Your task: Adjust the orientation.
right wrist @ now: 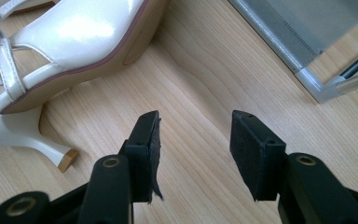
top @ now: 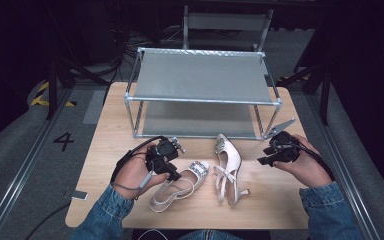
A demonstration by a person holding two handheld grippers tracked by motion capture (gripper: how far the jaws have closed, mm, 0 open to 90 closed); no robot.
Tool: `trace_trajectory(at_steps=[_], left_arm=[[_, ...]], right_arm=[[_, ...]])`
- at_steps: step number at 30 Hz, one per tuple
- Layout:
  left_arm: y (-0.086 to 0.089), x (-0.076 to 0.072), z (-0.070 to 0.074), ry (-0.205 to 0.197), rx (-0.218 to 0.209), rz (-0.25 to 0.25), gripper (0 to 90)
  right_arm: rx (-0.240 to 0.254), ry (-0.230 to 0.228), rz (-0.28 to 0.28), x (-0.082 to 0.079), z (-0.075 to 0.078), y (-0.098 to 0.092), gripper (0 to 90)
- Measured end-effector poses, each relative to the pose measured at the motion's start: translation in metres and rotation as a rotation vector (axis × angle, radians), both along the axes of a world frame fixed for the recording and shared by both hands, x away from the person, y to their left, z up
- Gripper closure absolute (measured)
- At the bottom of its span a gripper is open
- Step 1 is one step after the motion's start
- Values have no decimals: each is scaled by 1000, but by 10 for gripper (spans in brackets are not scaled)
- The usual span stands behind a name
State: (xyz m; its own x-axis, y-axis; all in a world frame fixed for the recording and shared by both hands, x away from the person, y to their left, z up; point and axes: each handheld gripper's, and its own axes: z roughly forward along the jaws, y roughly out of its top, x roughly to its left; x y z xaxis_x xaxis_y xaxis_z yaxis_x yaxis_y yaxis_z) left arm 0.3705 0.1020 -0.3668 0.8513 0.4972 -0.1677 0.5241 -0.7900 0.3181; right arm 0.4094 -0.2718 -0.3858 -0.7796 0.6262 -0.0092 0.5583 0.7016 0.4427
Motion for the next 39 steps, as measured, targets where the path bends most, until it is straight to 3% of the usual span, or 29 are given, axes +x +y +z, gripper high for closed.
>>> trace_trajectory(at_steps=[4,11,15,17,19,22,26,30,32,34,37,39], left_arm=[[-2,5,-14,4,52,7,478],[-9,11,-33,53,43,6,487],[-18,10,-42,77,79,-9,508],[-20,11,-45,59,101,7,547],[-19,13,-45,36,116,32,677],[-14,15,-43,21,102,88,857],[-8,20,-43,10,104,151,865],[12,31,-43,-17,85,258,865],[28,39,-42,-49,72,346,863],[40,44,-43,-71,93,397,859],[46,46,-42,-44,63,417,826],[47,46,-38,-59,35,403,765]], right_arm=[[1,2,-1,0,0,0,527],[0,-2,3,0,-1,0,518],[-2,1,8,-1,-2,2,515],[-2,1,9,-1,-2,2,514],[-1,1,9,-1,-2,2,513],[-2,2,11,0,-2,2,513],[-3,4,11,0,-3,2,513],[-1,4,11,0,-3,1,511],[-2,5,11,0,-4,1,511],[-5,7,10,0,-4,2,510],[-7,11,13,1,-5,3,509],[-8,11,13,1,-6,3,509]])
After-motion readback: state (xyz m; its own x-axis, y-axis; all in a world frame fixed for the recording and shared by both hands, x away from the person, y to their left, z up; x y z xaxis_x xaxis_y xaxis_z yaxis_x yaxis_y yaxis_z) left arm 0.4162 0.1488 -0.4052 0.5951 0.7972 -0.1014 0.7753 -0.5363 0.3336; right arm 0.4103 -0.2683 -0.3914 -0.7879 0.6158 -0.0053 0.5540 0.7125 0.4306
